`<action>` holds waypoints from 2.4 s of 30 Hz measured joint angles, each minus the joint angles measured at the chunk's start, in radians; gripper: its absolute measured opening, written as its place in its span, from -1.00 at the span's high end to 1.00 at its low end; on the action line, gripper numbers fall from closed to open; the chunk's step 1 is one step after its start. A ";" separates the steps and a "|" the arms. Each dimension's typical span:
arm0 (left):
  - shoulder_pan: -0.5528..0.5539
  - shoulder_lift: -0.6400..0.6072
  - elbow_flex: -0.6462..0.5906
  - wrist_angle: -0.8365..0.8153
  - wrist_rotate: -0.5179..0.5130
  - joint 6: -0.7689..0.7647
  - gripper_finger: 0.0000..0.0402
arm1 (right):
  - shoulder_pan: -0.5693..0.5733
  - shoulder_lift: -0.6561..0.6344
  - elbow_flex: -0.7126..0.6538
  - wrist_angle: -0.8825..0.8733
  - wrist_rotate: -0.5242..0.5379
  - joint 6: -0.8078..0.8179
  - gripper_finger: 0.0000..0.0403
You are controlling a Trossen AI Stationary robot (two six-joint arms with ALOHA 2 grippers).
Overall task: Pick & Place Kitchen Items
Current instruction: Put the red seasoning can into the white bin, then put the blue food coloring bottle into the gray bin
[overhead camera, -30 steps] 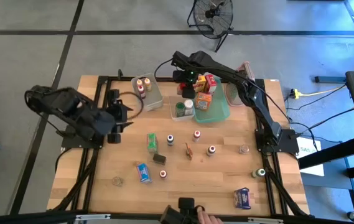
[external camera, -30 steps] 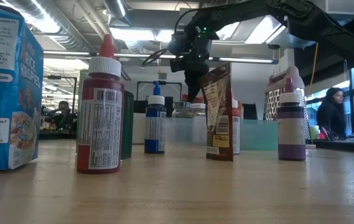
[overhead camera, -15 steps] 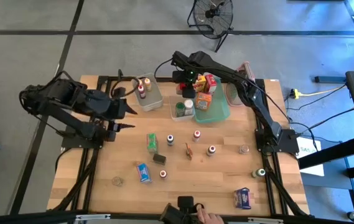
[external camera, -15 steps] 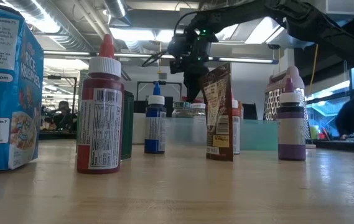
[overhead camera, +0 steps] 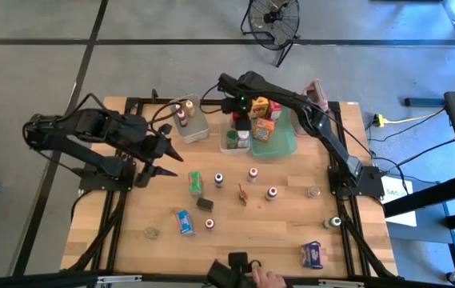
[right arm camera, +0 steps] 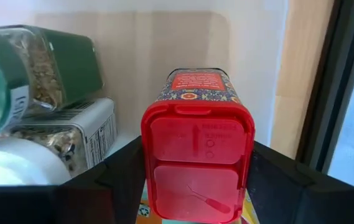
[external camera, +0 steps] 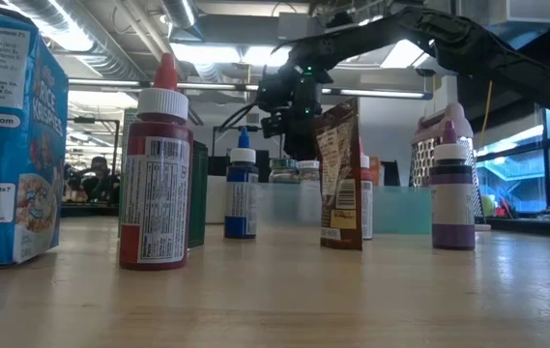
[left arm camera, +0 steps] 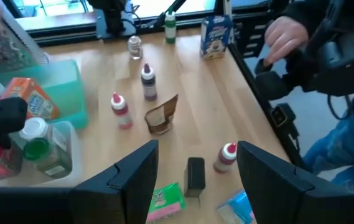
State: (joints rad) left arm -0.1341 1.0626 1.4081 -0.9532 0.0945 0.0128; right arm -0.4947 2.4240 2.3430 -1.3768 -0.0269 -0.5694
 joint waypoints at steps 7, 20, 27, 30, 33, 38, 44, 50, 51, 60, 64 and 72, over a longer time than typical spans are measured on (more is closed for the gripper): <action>0.006 -0.031 -0.015 0.020 0.002 -0.002 -0.06 | -0.003 -0.001 0.000 0.012 0.000 -0.015 -0.21; 0.006 -0.031 -0.015 0.018 0.000 0.000 -0.06 | -0.003 -0.001 0.000 0.053 0.062 0.031 -0.23; 0.006 -0.031 -0.015 0.018 -0.001 0.000 -0.06 | -0.003 -0.001 0.000 0.052 0.042 0.035 -0.37; 0.006 -0.031 -0.015 0.018 -0.001 0.000 -0.06 | -0.003 -0.001 0.000 0.052 0.043 0.042 -0.47; 0.006 -0.031 -0.015 0.018 -0.001 -0.002 -0.06 | -0.003 -0.001 0.000 0.051 0.063 0.060 -0.58; 0.006 -0.031 -0.015 0.018 -0.005 -0.011 -0.06 | 0.011 -0.012 0.012 0.045 0.146 0.060 -0.65; 0.006 -0.030 -0.015 0.016 -0.007 -0.064 -0.06 | 0.040 -0.083 0.013 0.057 0.209 0.060 -0.65; 0.006 -0.030 -0.015 0.017 -0.009 -0.097 -0.06 | 0.067 -0.196 0.013 0.051 0.251 0.119 -0.65; 0.006 -0.030 -0.015 0.019 -0.008 -0.097 -0.06 | 0.072 -0.217 0.013 0.046 0.251 0.137 -0.65; 0.005 -0.022 -0.015 0.058 -0.008 -0.191 -0.06 | 0.134 -0.390 0.014 -0.007 0.100 0.264 -0.65; -0.011 -0.007 -0.016 0.061 -0.037 -0.185 -0.06 | 0.170 -0.446 0.014 -0.029 -0.027 0.297 -0.65; -0.001 0.107 -0.001 0.054 -0.078 -0.125 -0.06 | 0.303 -0.564 0.014 -0.019 -0.251 0.437 -0.65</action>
State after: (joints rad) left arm -0.1356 1.1699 1.4075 -0.8990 0.0162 -0.1125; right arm -0.1921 1.8602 2.3566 -1.3959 -0.2778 -0.1323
